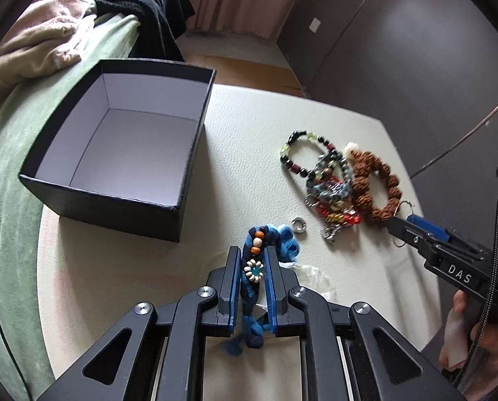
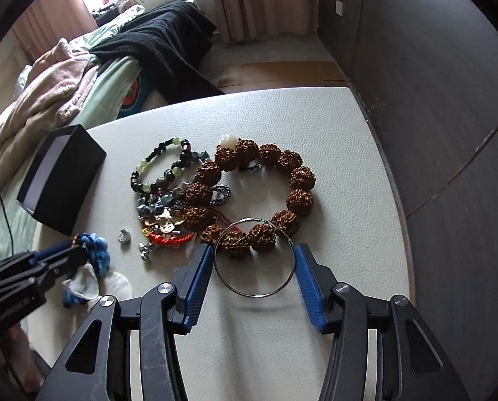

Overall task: Organize jewelry
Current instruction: 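Grasp the blue braided bracelet again with the left gripper and lift, then lower the blue bracelet into the black box and open the left gripper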

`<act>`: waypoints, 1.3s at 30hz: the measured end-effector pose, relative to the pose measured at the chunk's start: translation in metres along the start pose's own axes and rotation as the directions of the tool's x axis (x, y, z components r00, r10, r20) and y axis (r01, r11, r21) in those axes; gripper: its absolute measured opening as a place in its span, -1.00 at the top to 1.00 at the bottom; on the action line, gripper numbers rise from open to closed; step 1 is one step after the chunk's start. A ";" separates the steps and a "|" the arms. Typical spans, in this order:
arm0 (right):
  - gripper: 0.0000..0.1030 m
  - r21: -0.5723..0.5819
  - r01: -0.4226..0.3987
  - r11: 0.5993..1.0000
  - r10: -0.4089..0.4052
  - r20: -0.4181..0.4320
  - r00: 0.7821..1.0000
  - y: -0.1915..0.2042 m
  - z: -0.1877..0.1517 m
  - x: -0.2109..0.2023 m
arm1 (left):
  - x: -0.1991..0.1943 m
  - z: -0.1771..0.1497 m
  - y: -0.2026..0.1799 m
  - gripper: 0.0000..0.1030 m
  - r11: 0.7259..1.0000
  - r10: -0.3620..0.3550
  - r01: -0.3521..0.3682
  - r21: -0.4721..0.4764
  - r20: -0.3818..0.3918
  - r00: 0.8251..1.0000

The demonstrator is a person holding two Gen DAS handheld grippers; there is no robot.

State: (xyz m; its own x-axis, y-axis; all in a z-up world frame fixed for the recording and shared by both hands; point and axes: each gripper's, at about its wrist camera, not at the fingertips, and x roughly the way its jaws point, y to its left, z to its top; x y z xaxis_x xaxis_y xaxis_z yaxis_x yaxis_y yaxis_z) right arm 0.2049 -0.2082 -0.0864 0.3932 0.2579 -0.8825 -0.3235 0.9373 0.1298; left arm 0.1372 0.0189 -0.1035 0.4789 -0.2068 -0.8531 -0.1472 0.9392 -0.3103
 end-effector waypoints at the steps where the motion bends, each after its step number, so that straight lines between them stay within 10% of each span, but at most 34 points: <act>1: 0.01 0.005 0.001 1.000 -0.001 0.006 1.000 -0.001 0.000 -0.004 | -0.003 0.000 0.000 0.76 1.000 -0.005 0.005 -0.002 0.008 1.000; 20: 0.01 0.073 -0.108 0.992 0.100 0.101 0.990 -0.005 -0.008 -0.054 | -0.070 0.001 -0.004 0.80 0.987 -0.157 0.158 0.003 0.176 0.972; 39: 0.01 0.089 -0.338 0.937 0.314 0.209 0.926 0.051 0.004 -0.058 | -0.107 0.034 0.042 0.80 0.974 -0.185 0.219 -0.064 0.337 0.923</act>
State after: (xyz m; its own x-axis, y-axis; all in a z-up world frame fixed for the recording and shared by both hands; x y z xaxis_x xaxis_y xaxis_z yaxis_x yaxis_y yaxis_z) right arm 0.1691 -0.1741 -0.0267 0.4425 0.5821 -0.6821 -0.3593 0.8120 0.4599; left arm 0.1089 0.0900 -0.0112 0.7610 -0.2727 -0.5887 -0.0938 0.8516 -0.5158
